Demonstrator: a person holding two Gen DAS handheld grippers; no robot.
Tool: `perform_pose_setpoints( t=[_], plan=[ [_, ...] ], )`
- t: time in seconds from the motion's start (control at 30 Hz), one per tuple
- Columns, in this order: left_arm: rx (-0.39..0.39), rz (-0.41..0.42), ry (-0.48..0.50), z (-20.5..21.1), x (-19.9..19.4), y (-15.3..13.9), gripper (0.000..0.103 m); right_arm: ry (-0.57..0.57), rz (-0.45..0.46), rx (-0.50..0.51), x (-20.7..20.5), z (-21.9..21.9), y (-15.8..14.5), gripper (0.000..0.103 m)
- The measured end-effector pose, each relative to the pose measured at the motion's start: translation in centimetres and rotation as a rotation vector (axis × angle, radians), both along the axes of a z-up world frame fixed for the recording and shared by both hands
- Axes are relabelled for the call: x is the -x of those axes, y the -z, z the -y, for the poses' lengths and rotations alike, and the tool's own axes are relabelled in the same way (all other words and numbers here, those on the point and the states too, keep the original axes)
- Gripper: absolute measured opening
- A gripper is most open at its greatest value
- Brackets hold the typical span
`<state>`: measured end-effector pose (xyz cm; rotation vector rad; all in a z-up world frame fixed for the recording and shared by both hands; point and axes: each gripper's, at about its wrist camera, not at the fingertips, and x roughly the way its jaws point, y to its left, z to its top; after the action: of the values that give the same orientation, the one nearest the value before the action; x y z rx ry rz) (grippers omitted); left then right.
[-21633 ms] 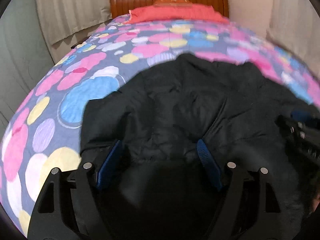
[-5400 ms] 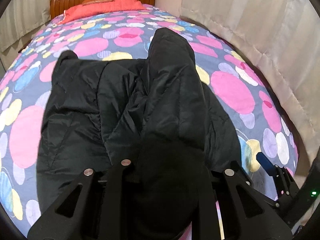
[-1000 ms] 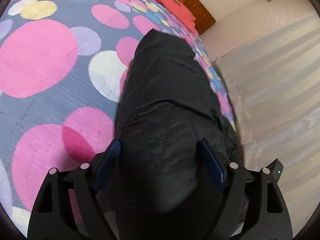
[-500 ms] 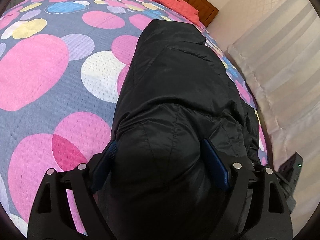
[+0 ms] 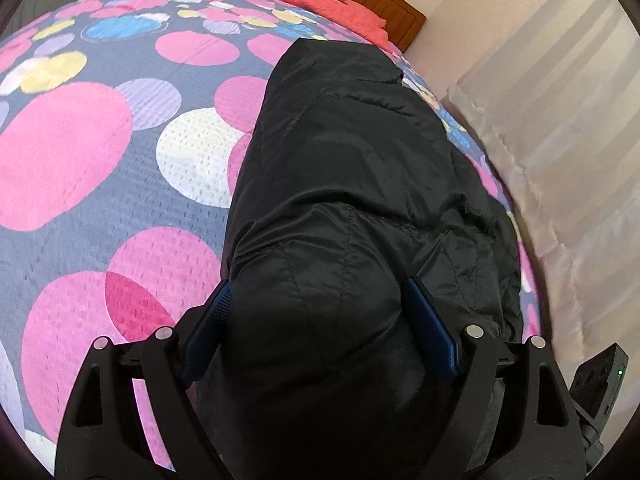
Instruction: Fold large clothes
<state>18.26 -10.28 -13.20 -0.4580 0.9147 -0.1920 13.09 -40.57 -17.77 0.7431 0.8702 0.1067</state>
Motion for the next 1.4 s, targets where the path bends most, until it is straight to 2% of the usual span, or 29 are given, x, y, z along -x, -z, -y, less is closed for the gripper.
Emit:
perform_pose_setpoints(
  t=[0.13, 0.27, 0.4, 0.47, 0.57, 0.63, 0.7, 0.83, 0.97, 1.1, 1.3, 1.4],
  plan=[
    [-0.044, 0.015, 0.001, 0.7, -0.2, 0.5, 0.086, 0.017, 0.022, -0.038, -0.8, 0.1, 1.9, 0.030],
    [0.024, 0.016, 0.039, -0.6, 0.2, 0.1, 0.085, 0.017, 0.042, -0.070, -0.3, 0.5, 1.9, 0.030],
    [0.077, 0.003, 0.003, -2.3, 0.9, -0.7, 0.084, 0.021, 0.033, -0.076, 0.0, 0.8, 1.3, 0.036],
    [0.058, 0.028, 0.005, -2.6, 1.1, -1.3, 0.084, 0.023, 0.014, -0.048, 0.0, 0.6, 0.4, 0.042],
    [0.049, 0.050, 0.000, -3.6, 1.3, -2.1, 0.084, 0.064, -0.019, 0.080, 1.0, 0.3, -2.3, 0.055],
    [0.073, 0.046, -0.023, -4.4, 1.3, -2.4, 0.084, 0.117, -0.016, 0.184, 1.9, 0.4, -4.8, 0.055],
    [0.086, 0.053, -0.040, -4.9, 1.3, -2.7, 0.084, 0.159, 0.025, 0.264, 2.3, 0.2, -7.3, 0.055],
    [0.086, 0.060, -0.038, -4.4, 0.4, -3.3, 0.084, 0.104, 0.103, 0.262, 0.1, -1.0, -9.5, 0.055],
    [0.129, 0.046, -0.051, -3.8, -1.0, -3.5, 0.084, 0.037, 0.129, 0.208, -3.7, -2.3, -8.9, 0.054],
    [0.129, 0.041, -0.053, -2.7, -2.3, -3.3, 0.084, 0.025, 0.110, 0.222, -7.1, -2.8, -7.5, 0.054],
    [0.072, 0.022, -0.066, -1.4, -3.5, -1.8, 0.084, 0.039, 0.017, 0.246, -9.0, -1.8, -3.2, 0.052],
    [0.039, 0.024, -0.062, -1.0, -3.8, -1.4, 0.085, 0.036, 0.022, 0.215, -9.2, -1.3, -1.7, 0.052]
  ],
)
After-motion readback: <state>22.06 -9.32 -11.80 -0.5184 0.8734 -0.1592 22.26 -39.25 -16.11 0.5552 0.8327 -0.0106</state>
